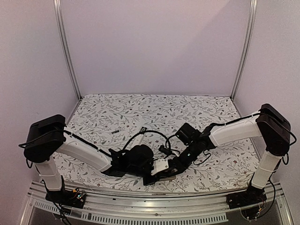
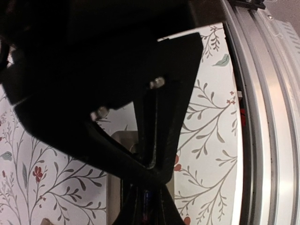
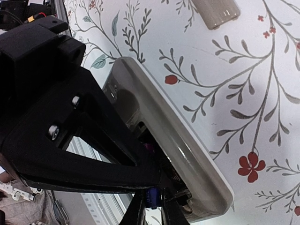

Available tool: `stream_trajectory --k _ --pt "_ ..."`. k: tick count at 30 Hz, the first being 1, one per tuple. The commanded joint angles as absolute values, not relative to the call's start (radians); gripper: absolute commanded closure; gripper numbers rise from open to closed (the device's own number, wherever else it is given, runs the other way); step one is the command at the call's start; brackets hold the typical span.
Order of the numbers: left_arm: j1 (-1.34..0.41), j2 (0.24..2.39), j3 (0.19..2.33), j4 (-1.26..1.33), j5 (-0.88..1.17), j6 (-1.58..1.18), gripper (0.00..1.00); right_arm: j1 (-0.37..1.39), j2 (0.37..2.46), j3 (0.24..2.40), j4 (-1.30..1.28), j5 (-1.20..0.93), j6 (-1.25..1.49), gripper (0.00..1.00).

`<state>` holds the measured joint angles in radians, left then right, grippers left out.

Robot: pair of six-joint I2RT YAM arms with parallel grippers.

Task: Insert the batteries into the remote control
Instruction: Place the battery in the battery compartment.

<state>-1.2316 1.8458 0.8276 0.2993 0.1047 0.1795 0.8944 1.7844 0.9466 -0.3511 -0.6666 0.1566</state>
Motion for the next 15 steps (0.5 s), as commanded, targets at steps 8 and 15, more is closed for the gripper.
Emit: stream_trajectory --k 8,15 --pt "-1.223 1.886 0.803 0.174 0.145 0.178 1.0 0.873 1.687 0.97 -0.382 -0.62 0.173 0.81" --pt "-1.22 1.884 0.792 0.178 0.15 0.161 1.0 0.86 1.642 0.937 -0.402 -0.603 0.199 0.8"
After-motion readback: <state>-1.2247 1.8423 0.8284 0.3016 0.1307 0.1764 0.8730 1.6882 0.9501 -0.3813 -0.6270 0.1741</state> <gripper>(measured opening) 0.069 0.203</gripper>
